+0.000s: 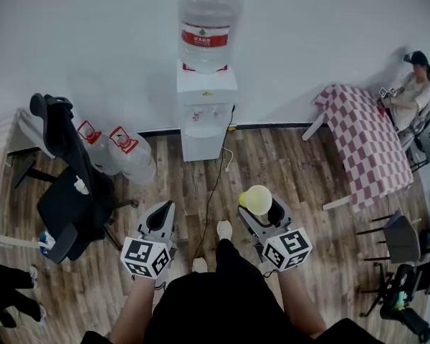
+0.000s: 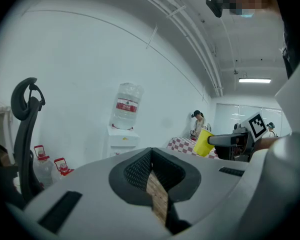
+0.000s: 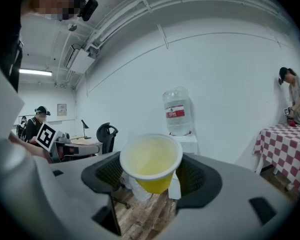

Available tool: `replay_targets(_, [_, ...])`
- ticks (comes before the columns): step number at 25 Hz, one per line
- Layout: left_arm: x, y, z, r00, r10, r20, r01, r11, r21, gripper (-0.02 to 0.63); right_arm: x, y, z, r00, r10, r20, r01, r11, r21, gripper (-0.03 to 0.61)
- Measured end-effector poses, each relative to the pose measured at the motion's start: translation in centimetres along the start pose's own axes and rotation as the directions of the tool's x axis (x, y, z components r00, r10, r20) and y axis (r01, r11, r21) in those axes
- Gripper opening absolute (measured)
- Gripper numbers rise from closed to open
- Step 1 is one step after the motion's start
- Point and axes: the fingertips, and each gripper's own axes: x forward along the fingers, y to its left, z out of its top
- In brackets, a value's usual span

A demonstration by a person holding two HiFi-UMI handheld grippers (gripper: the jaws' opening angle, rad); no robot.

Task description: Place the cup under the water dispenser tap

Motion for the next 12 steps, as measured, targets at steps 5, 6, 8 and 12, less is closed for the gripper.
replay_targets(5, [2.0, 0.7, 0.7, 1.0, 0.017, -0.003, -0.017, 1.0, 0.005, 0.014, 2.0, -1.6, 0.5, 1.0, 0.019, 0.0, -0.019, 1.0, -0.005, 0.334])
replay_targets(6, [2.5, 0.8, 0.9, 1.0, 0.02, -0.005, -0.02, 1.0, 0.008, 0.014, 2.5, -2.0, 0.7, 1.0, 0.024, 0.001, -0.024, 1.0, -0.006, 0.334])
replay_targets(8, [3.7, 1.1, 1.2, 1.0, 0.029, -0.006, -0.029, 1.0, 0.01, 0.014, 3.5, -2.8, 0.8, 0.999, 0.035, 0.0, -0.035, 0.999, -0.001, 0.334])
replay_targets(12, [6.4, 1.6, 2.0, 0.999, 0.05, -0.009, -0.049, 0.999, 0.011, 0.014, 5.7, -5.0, 1.1, 0.998, 0.06, -0.008, -0.06, 0.998, 0.009, 0.334])
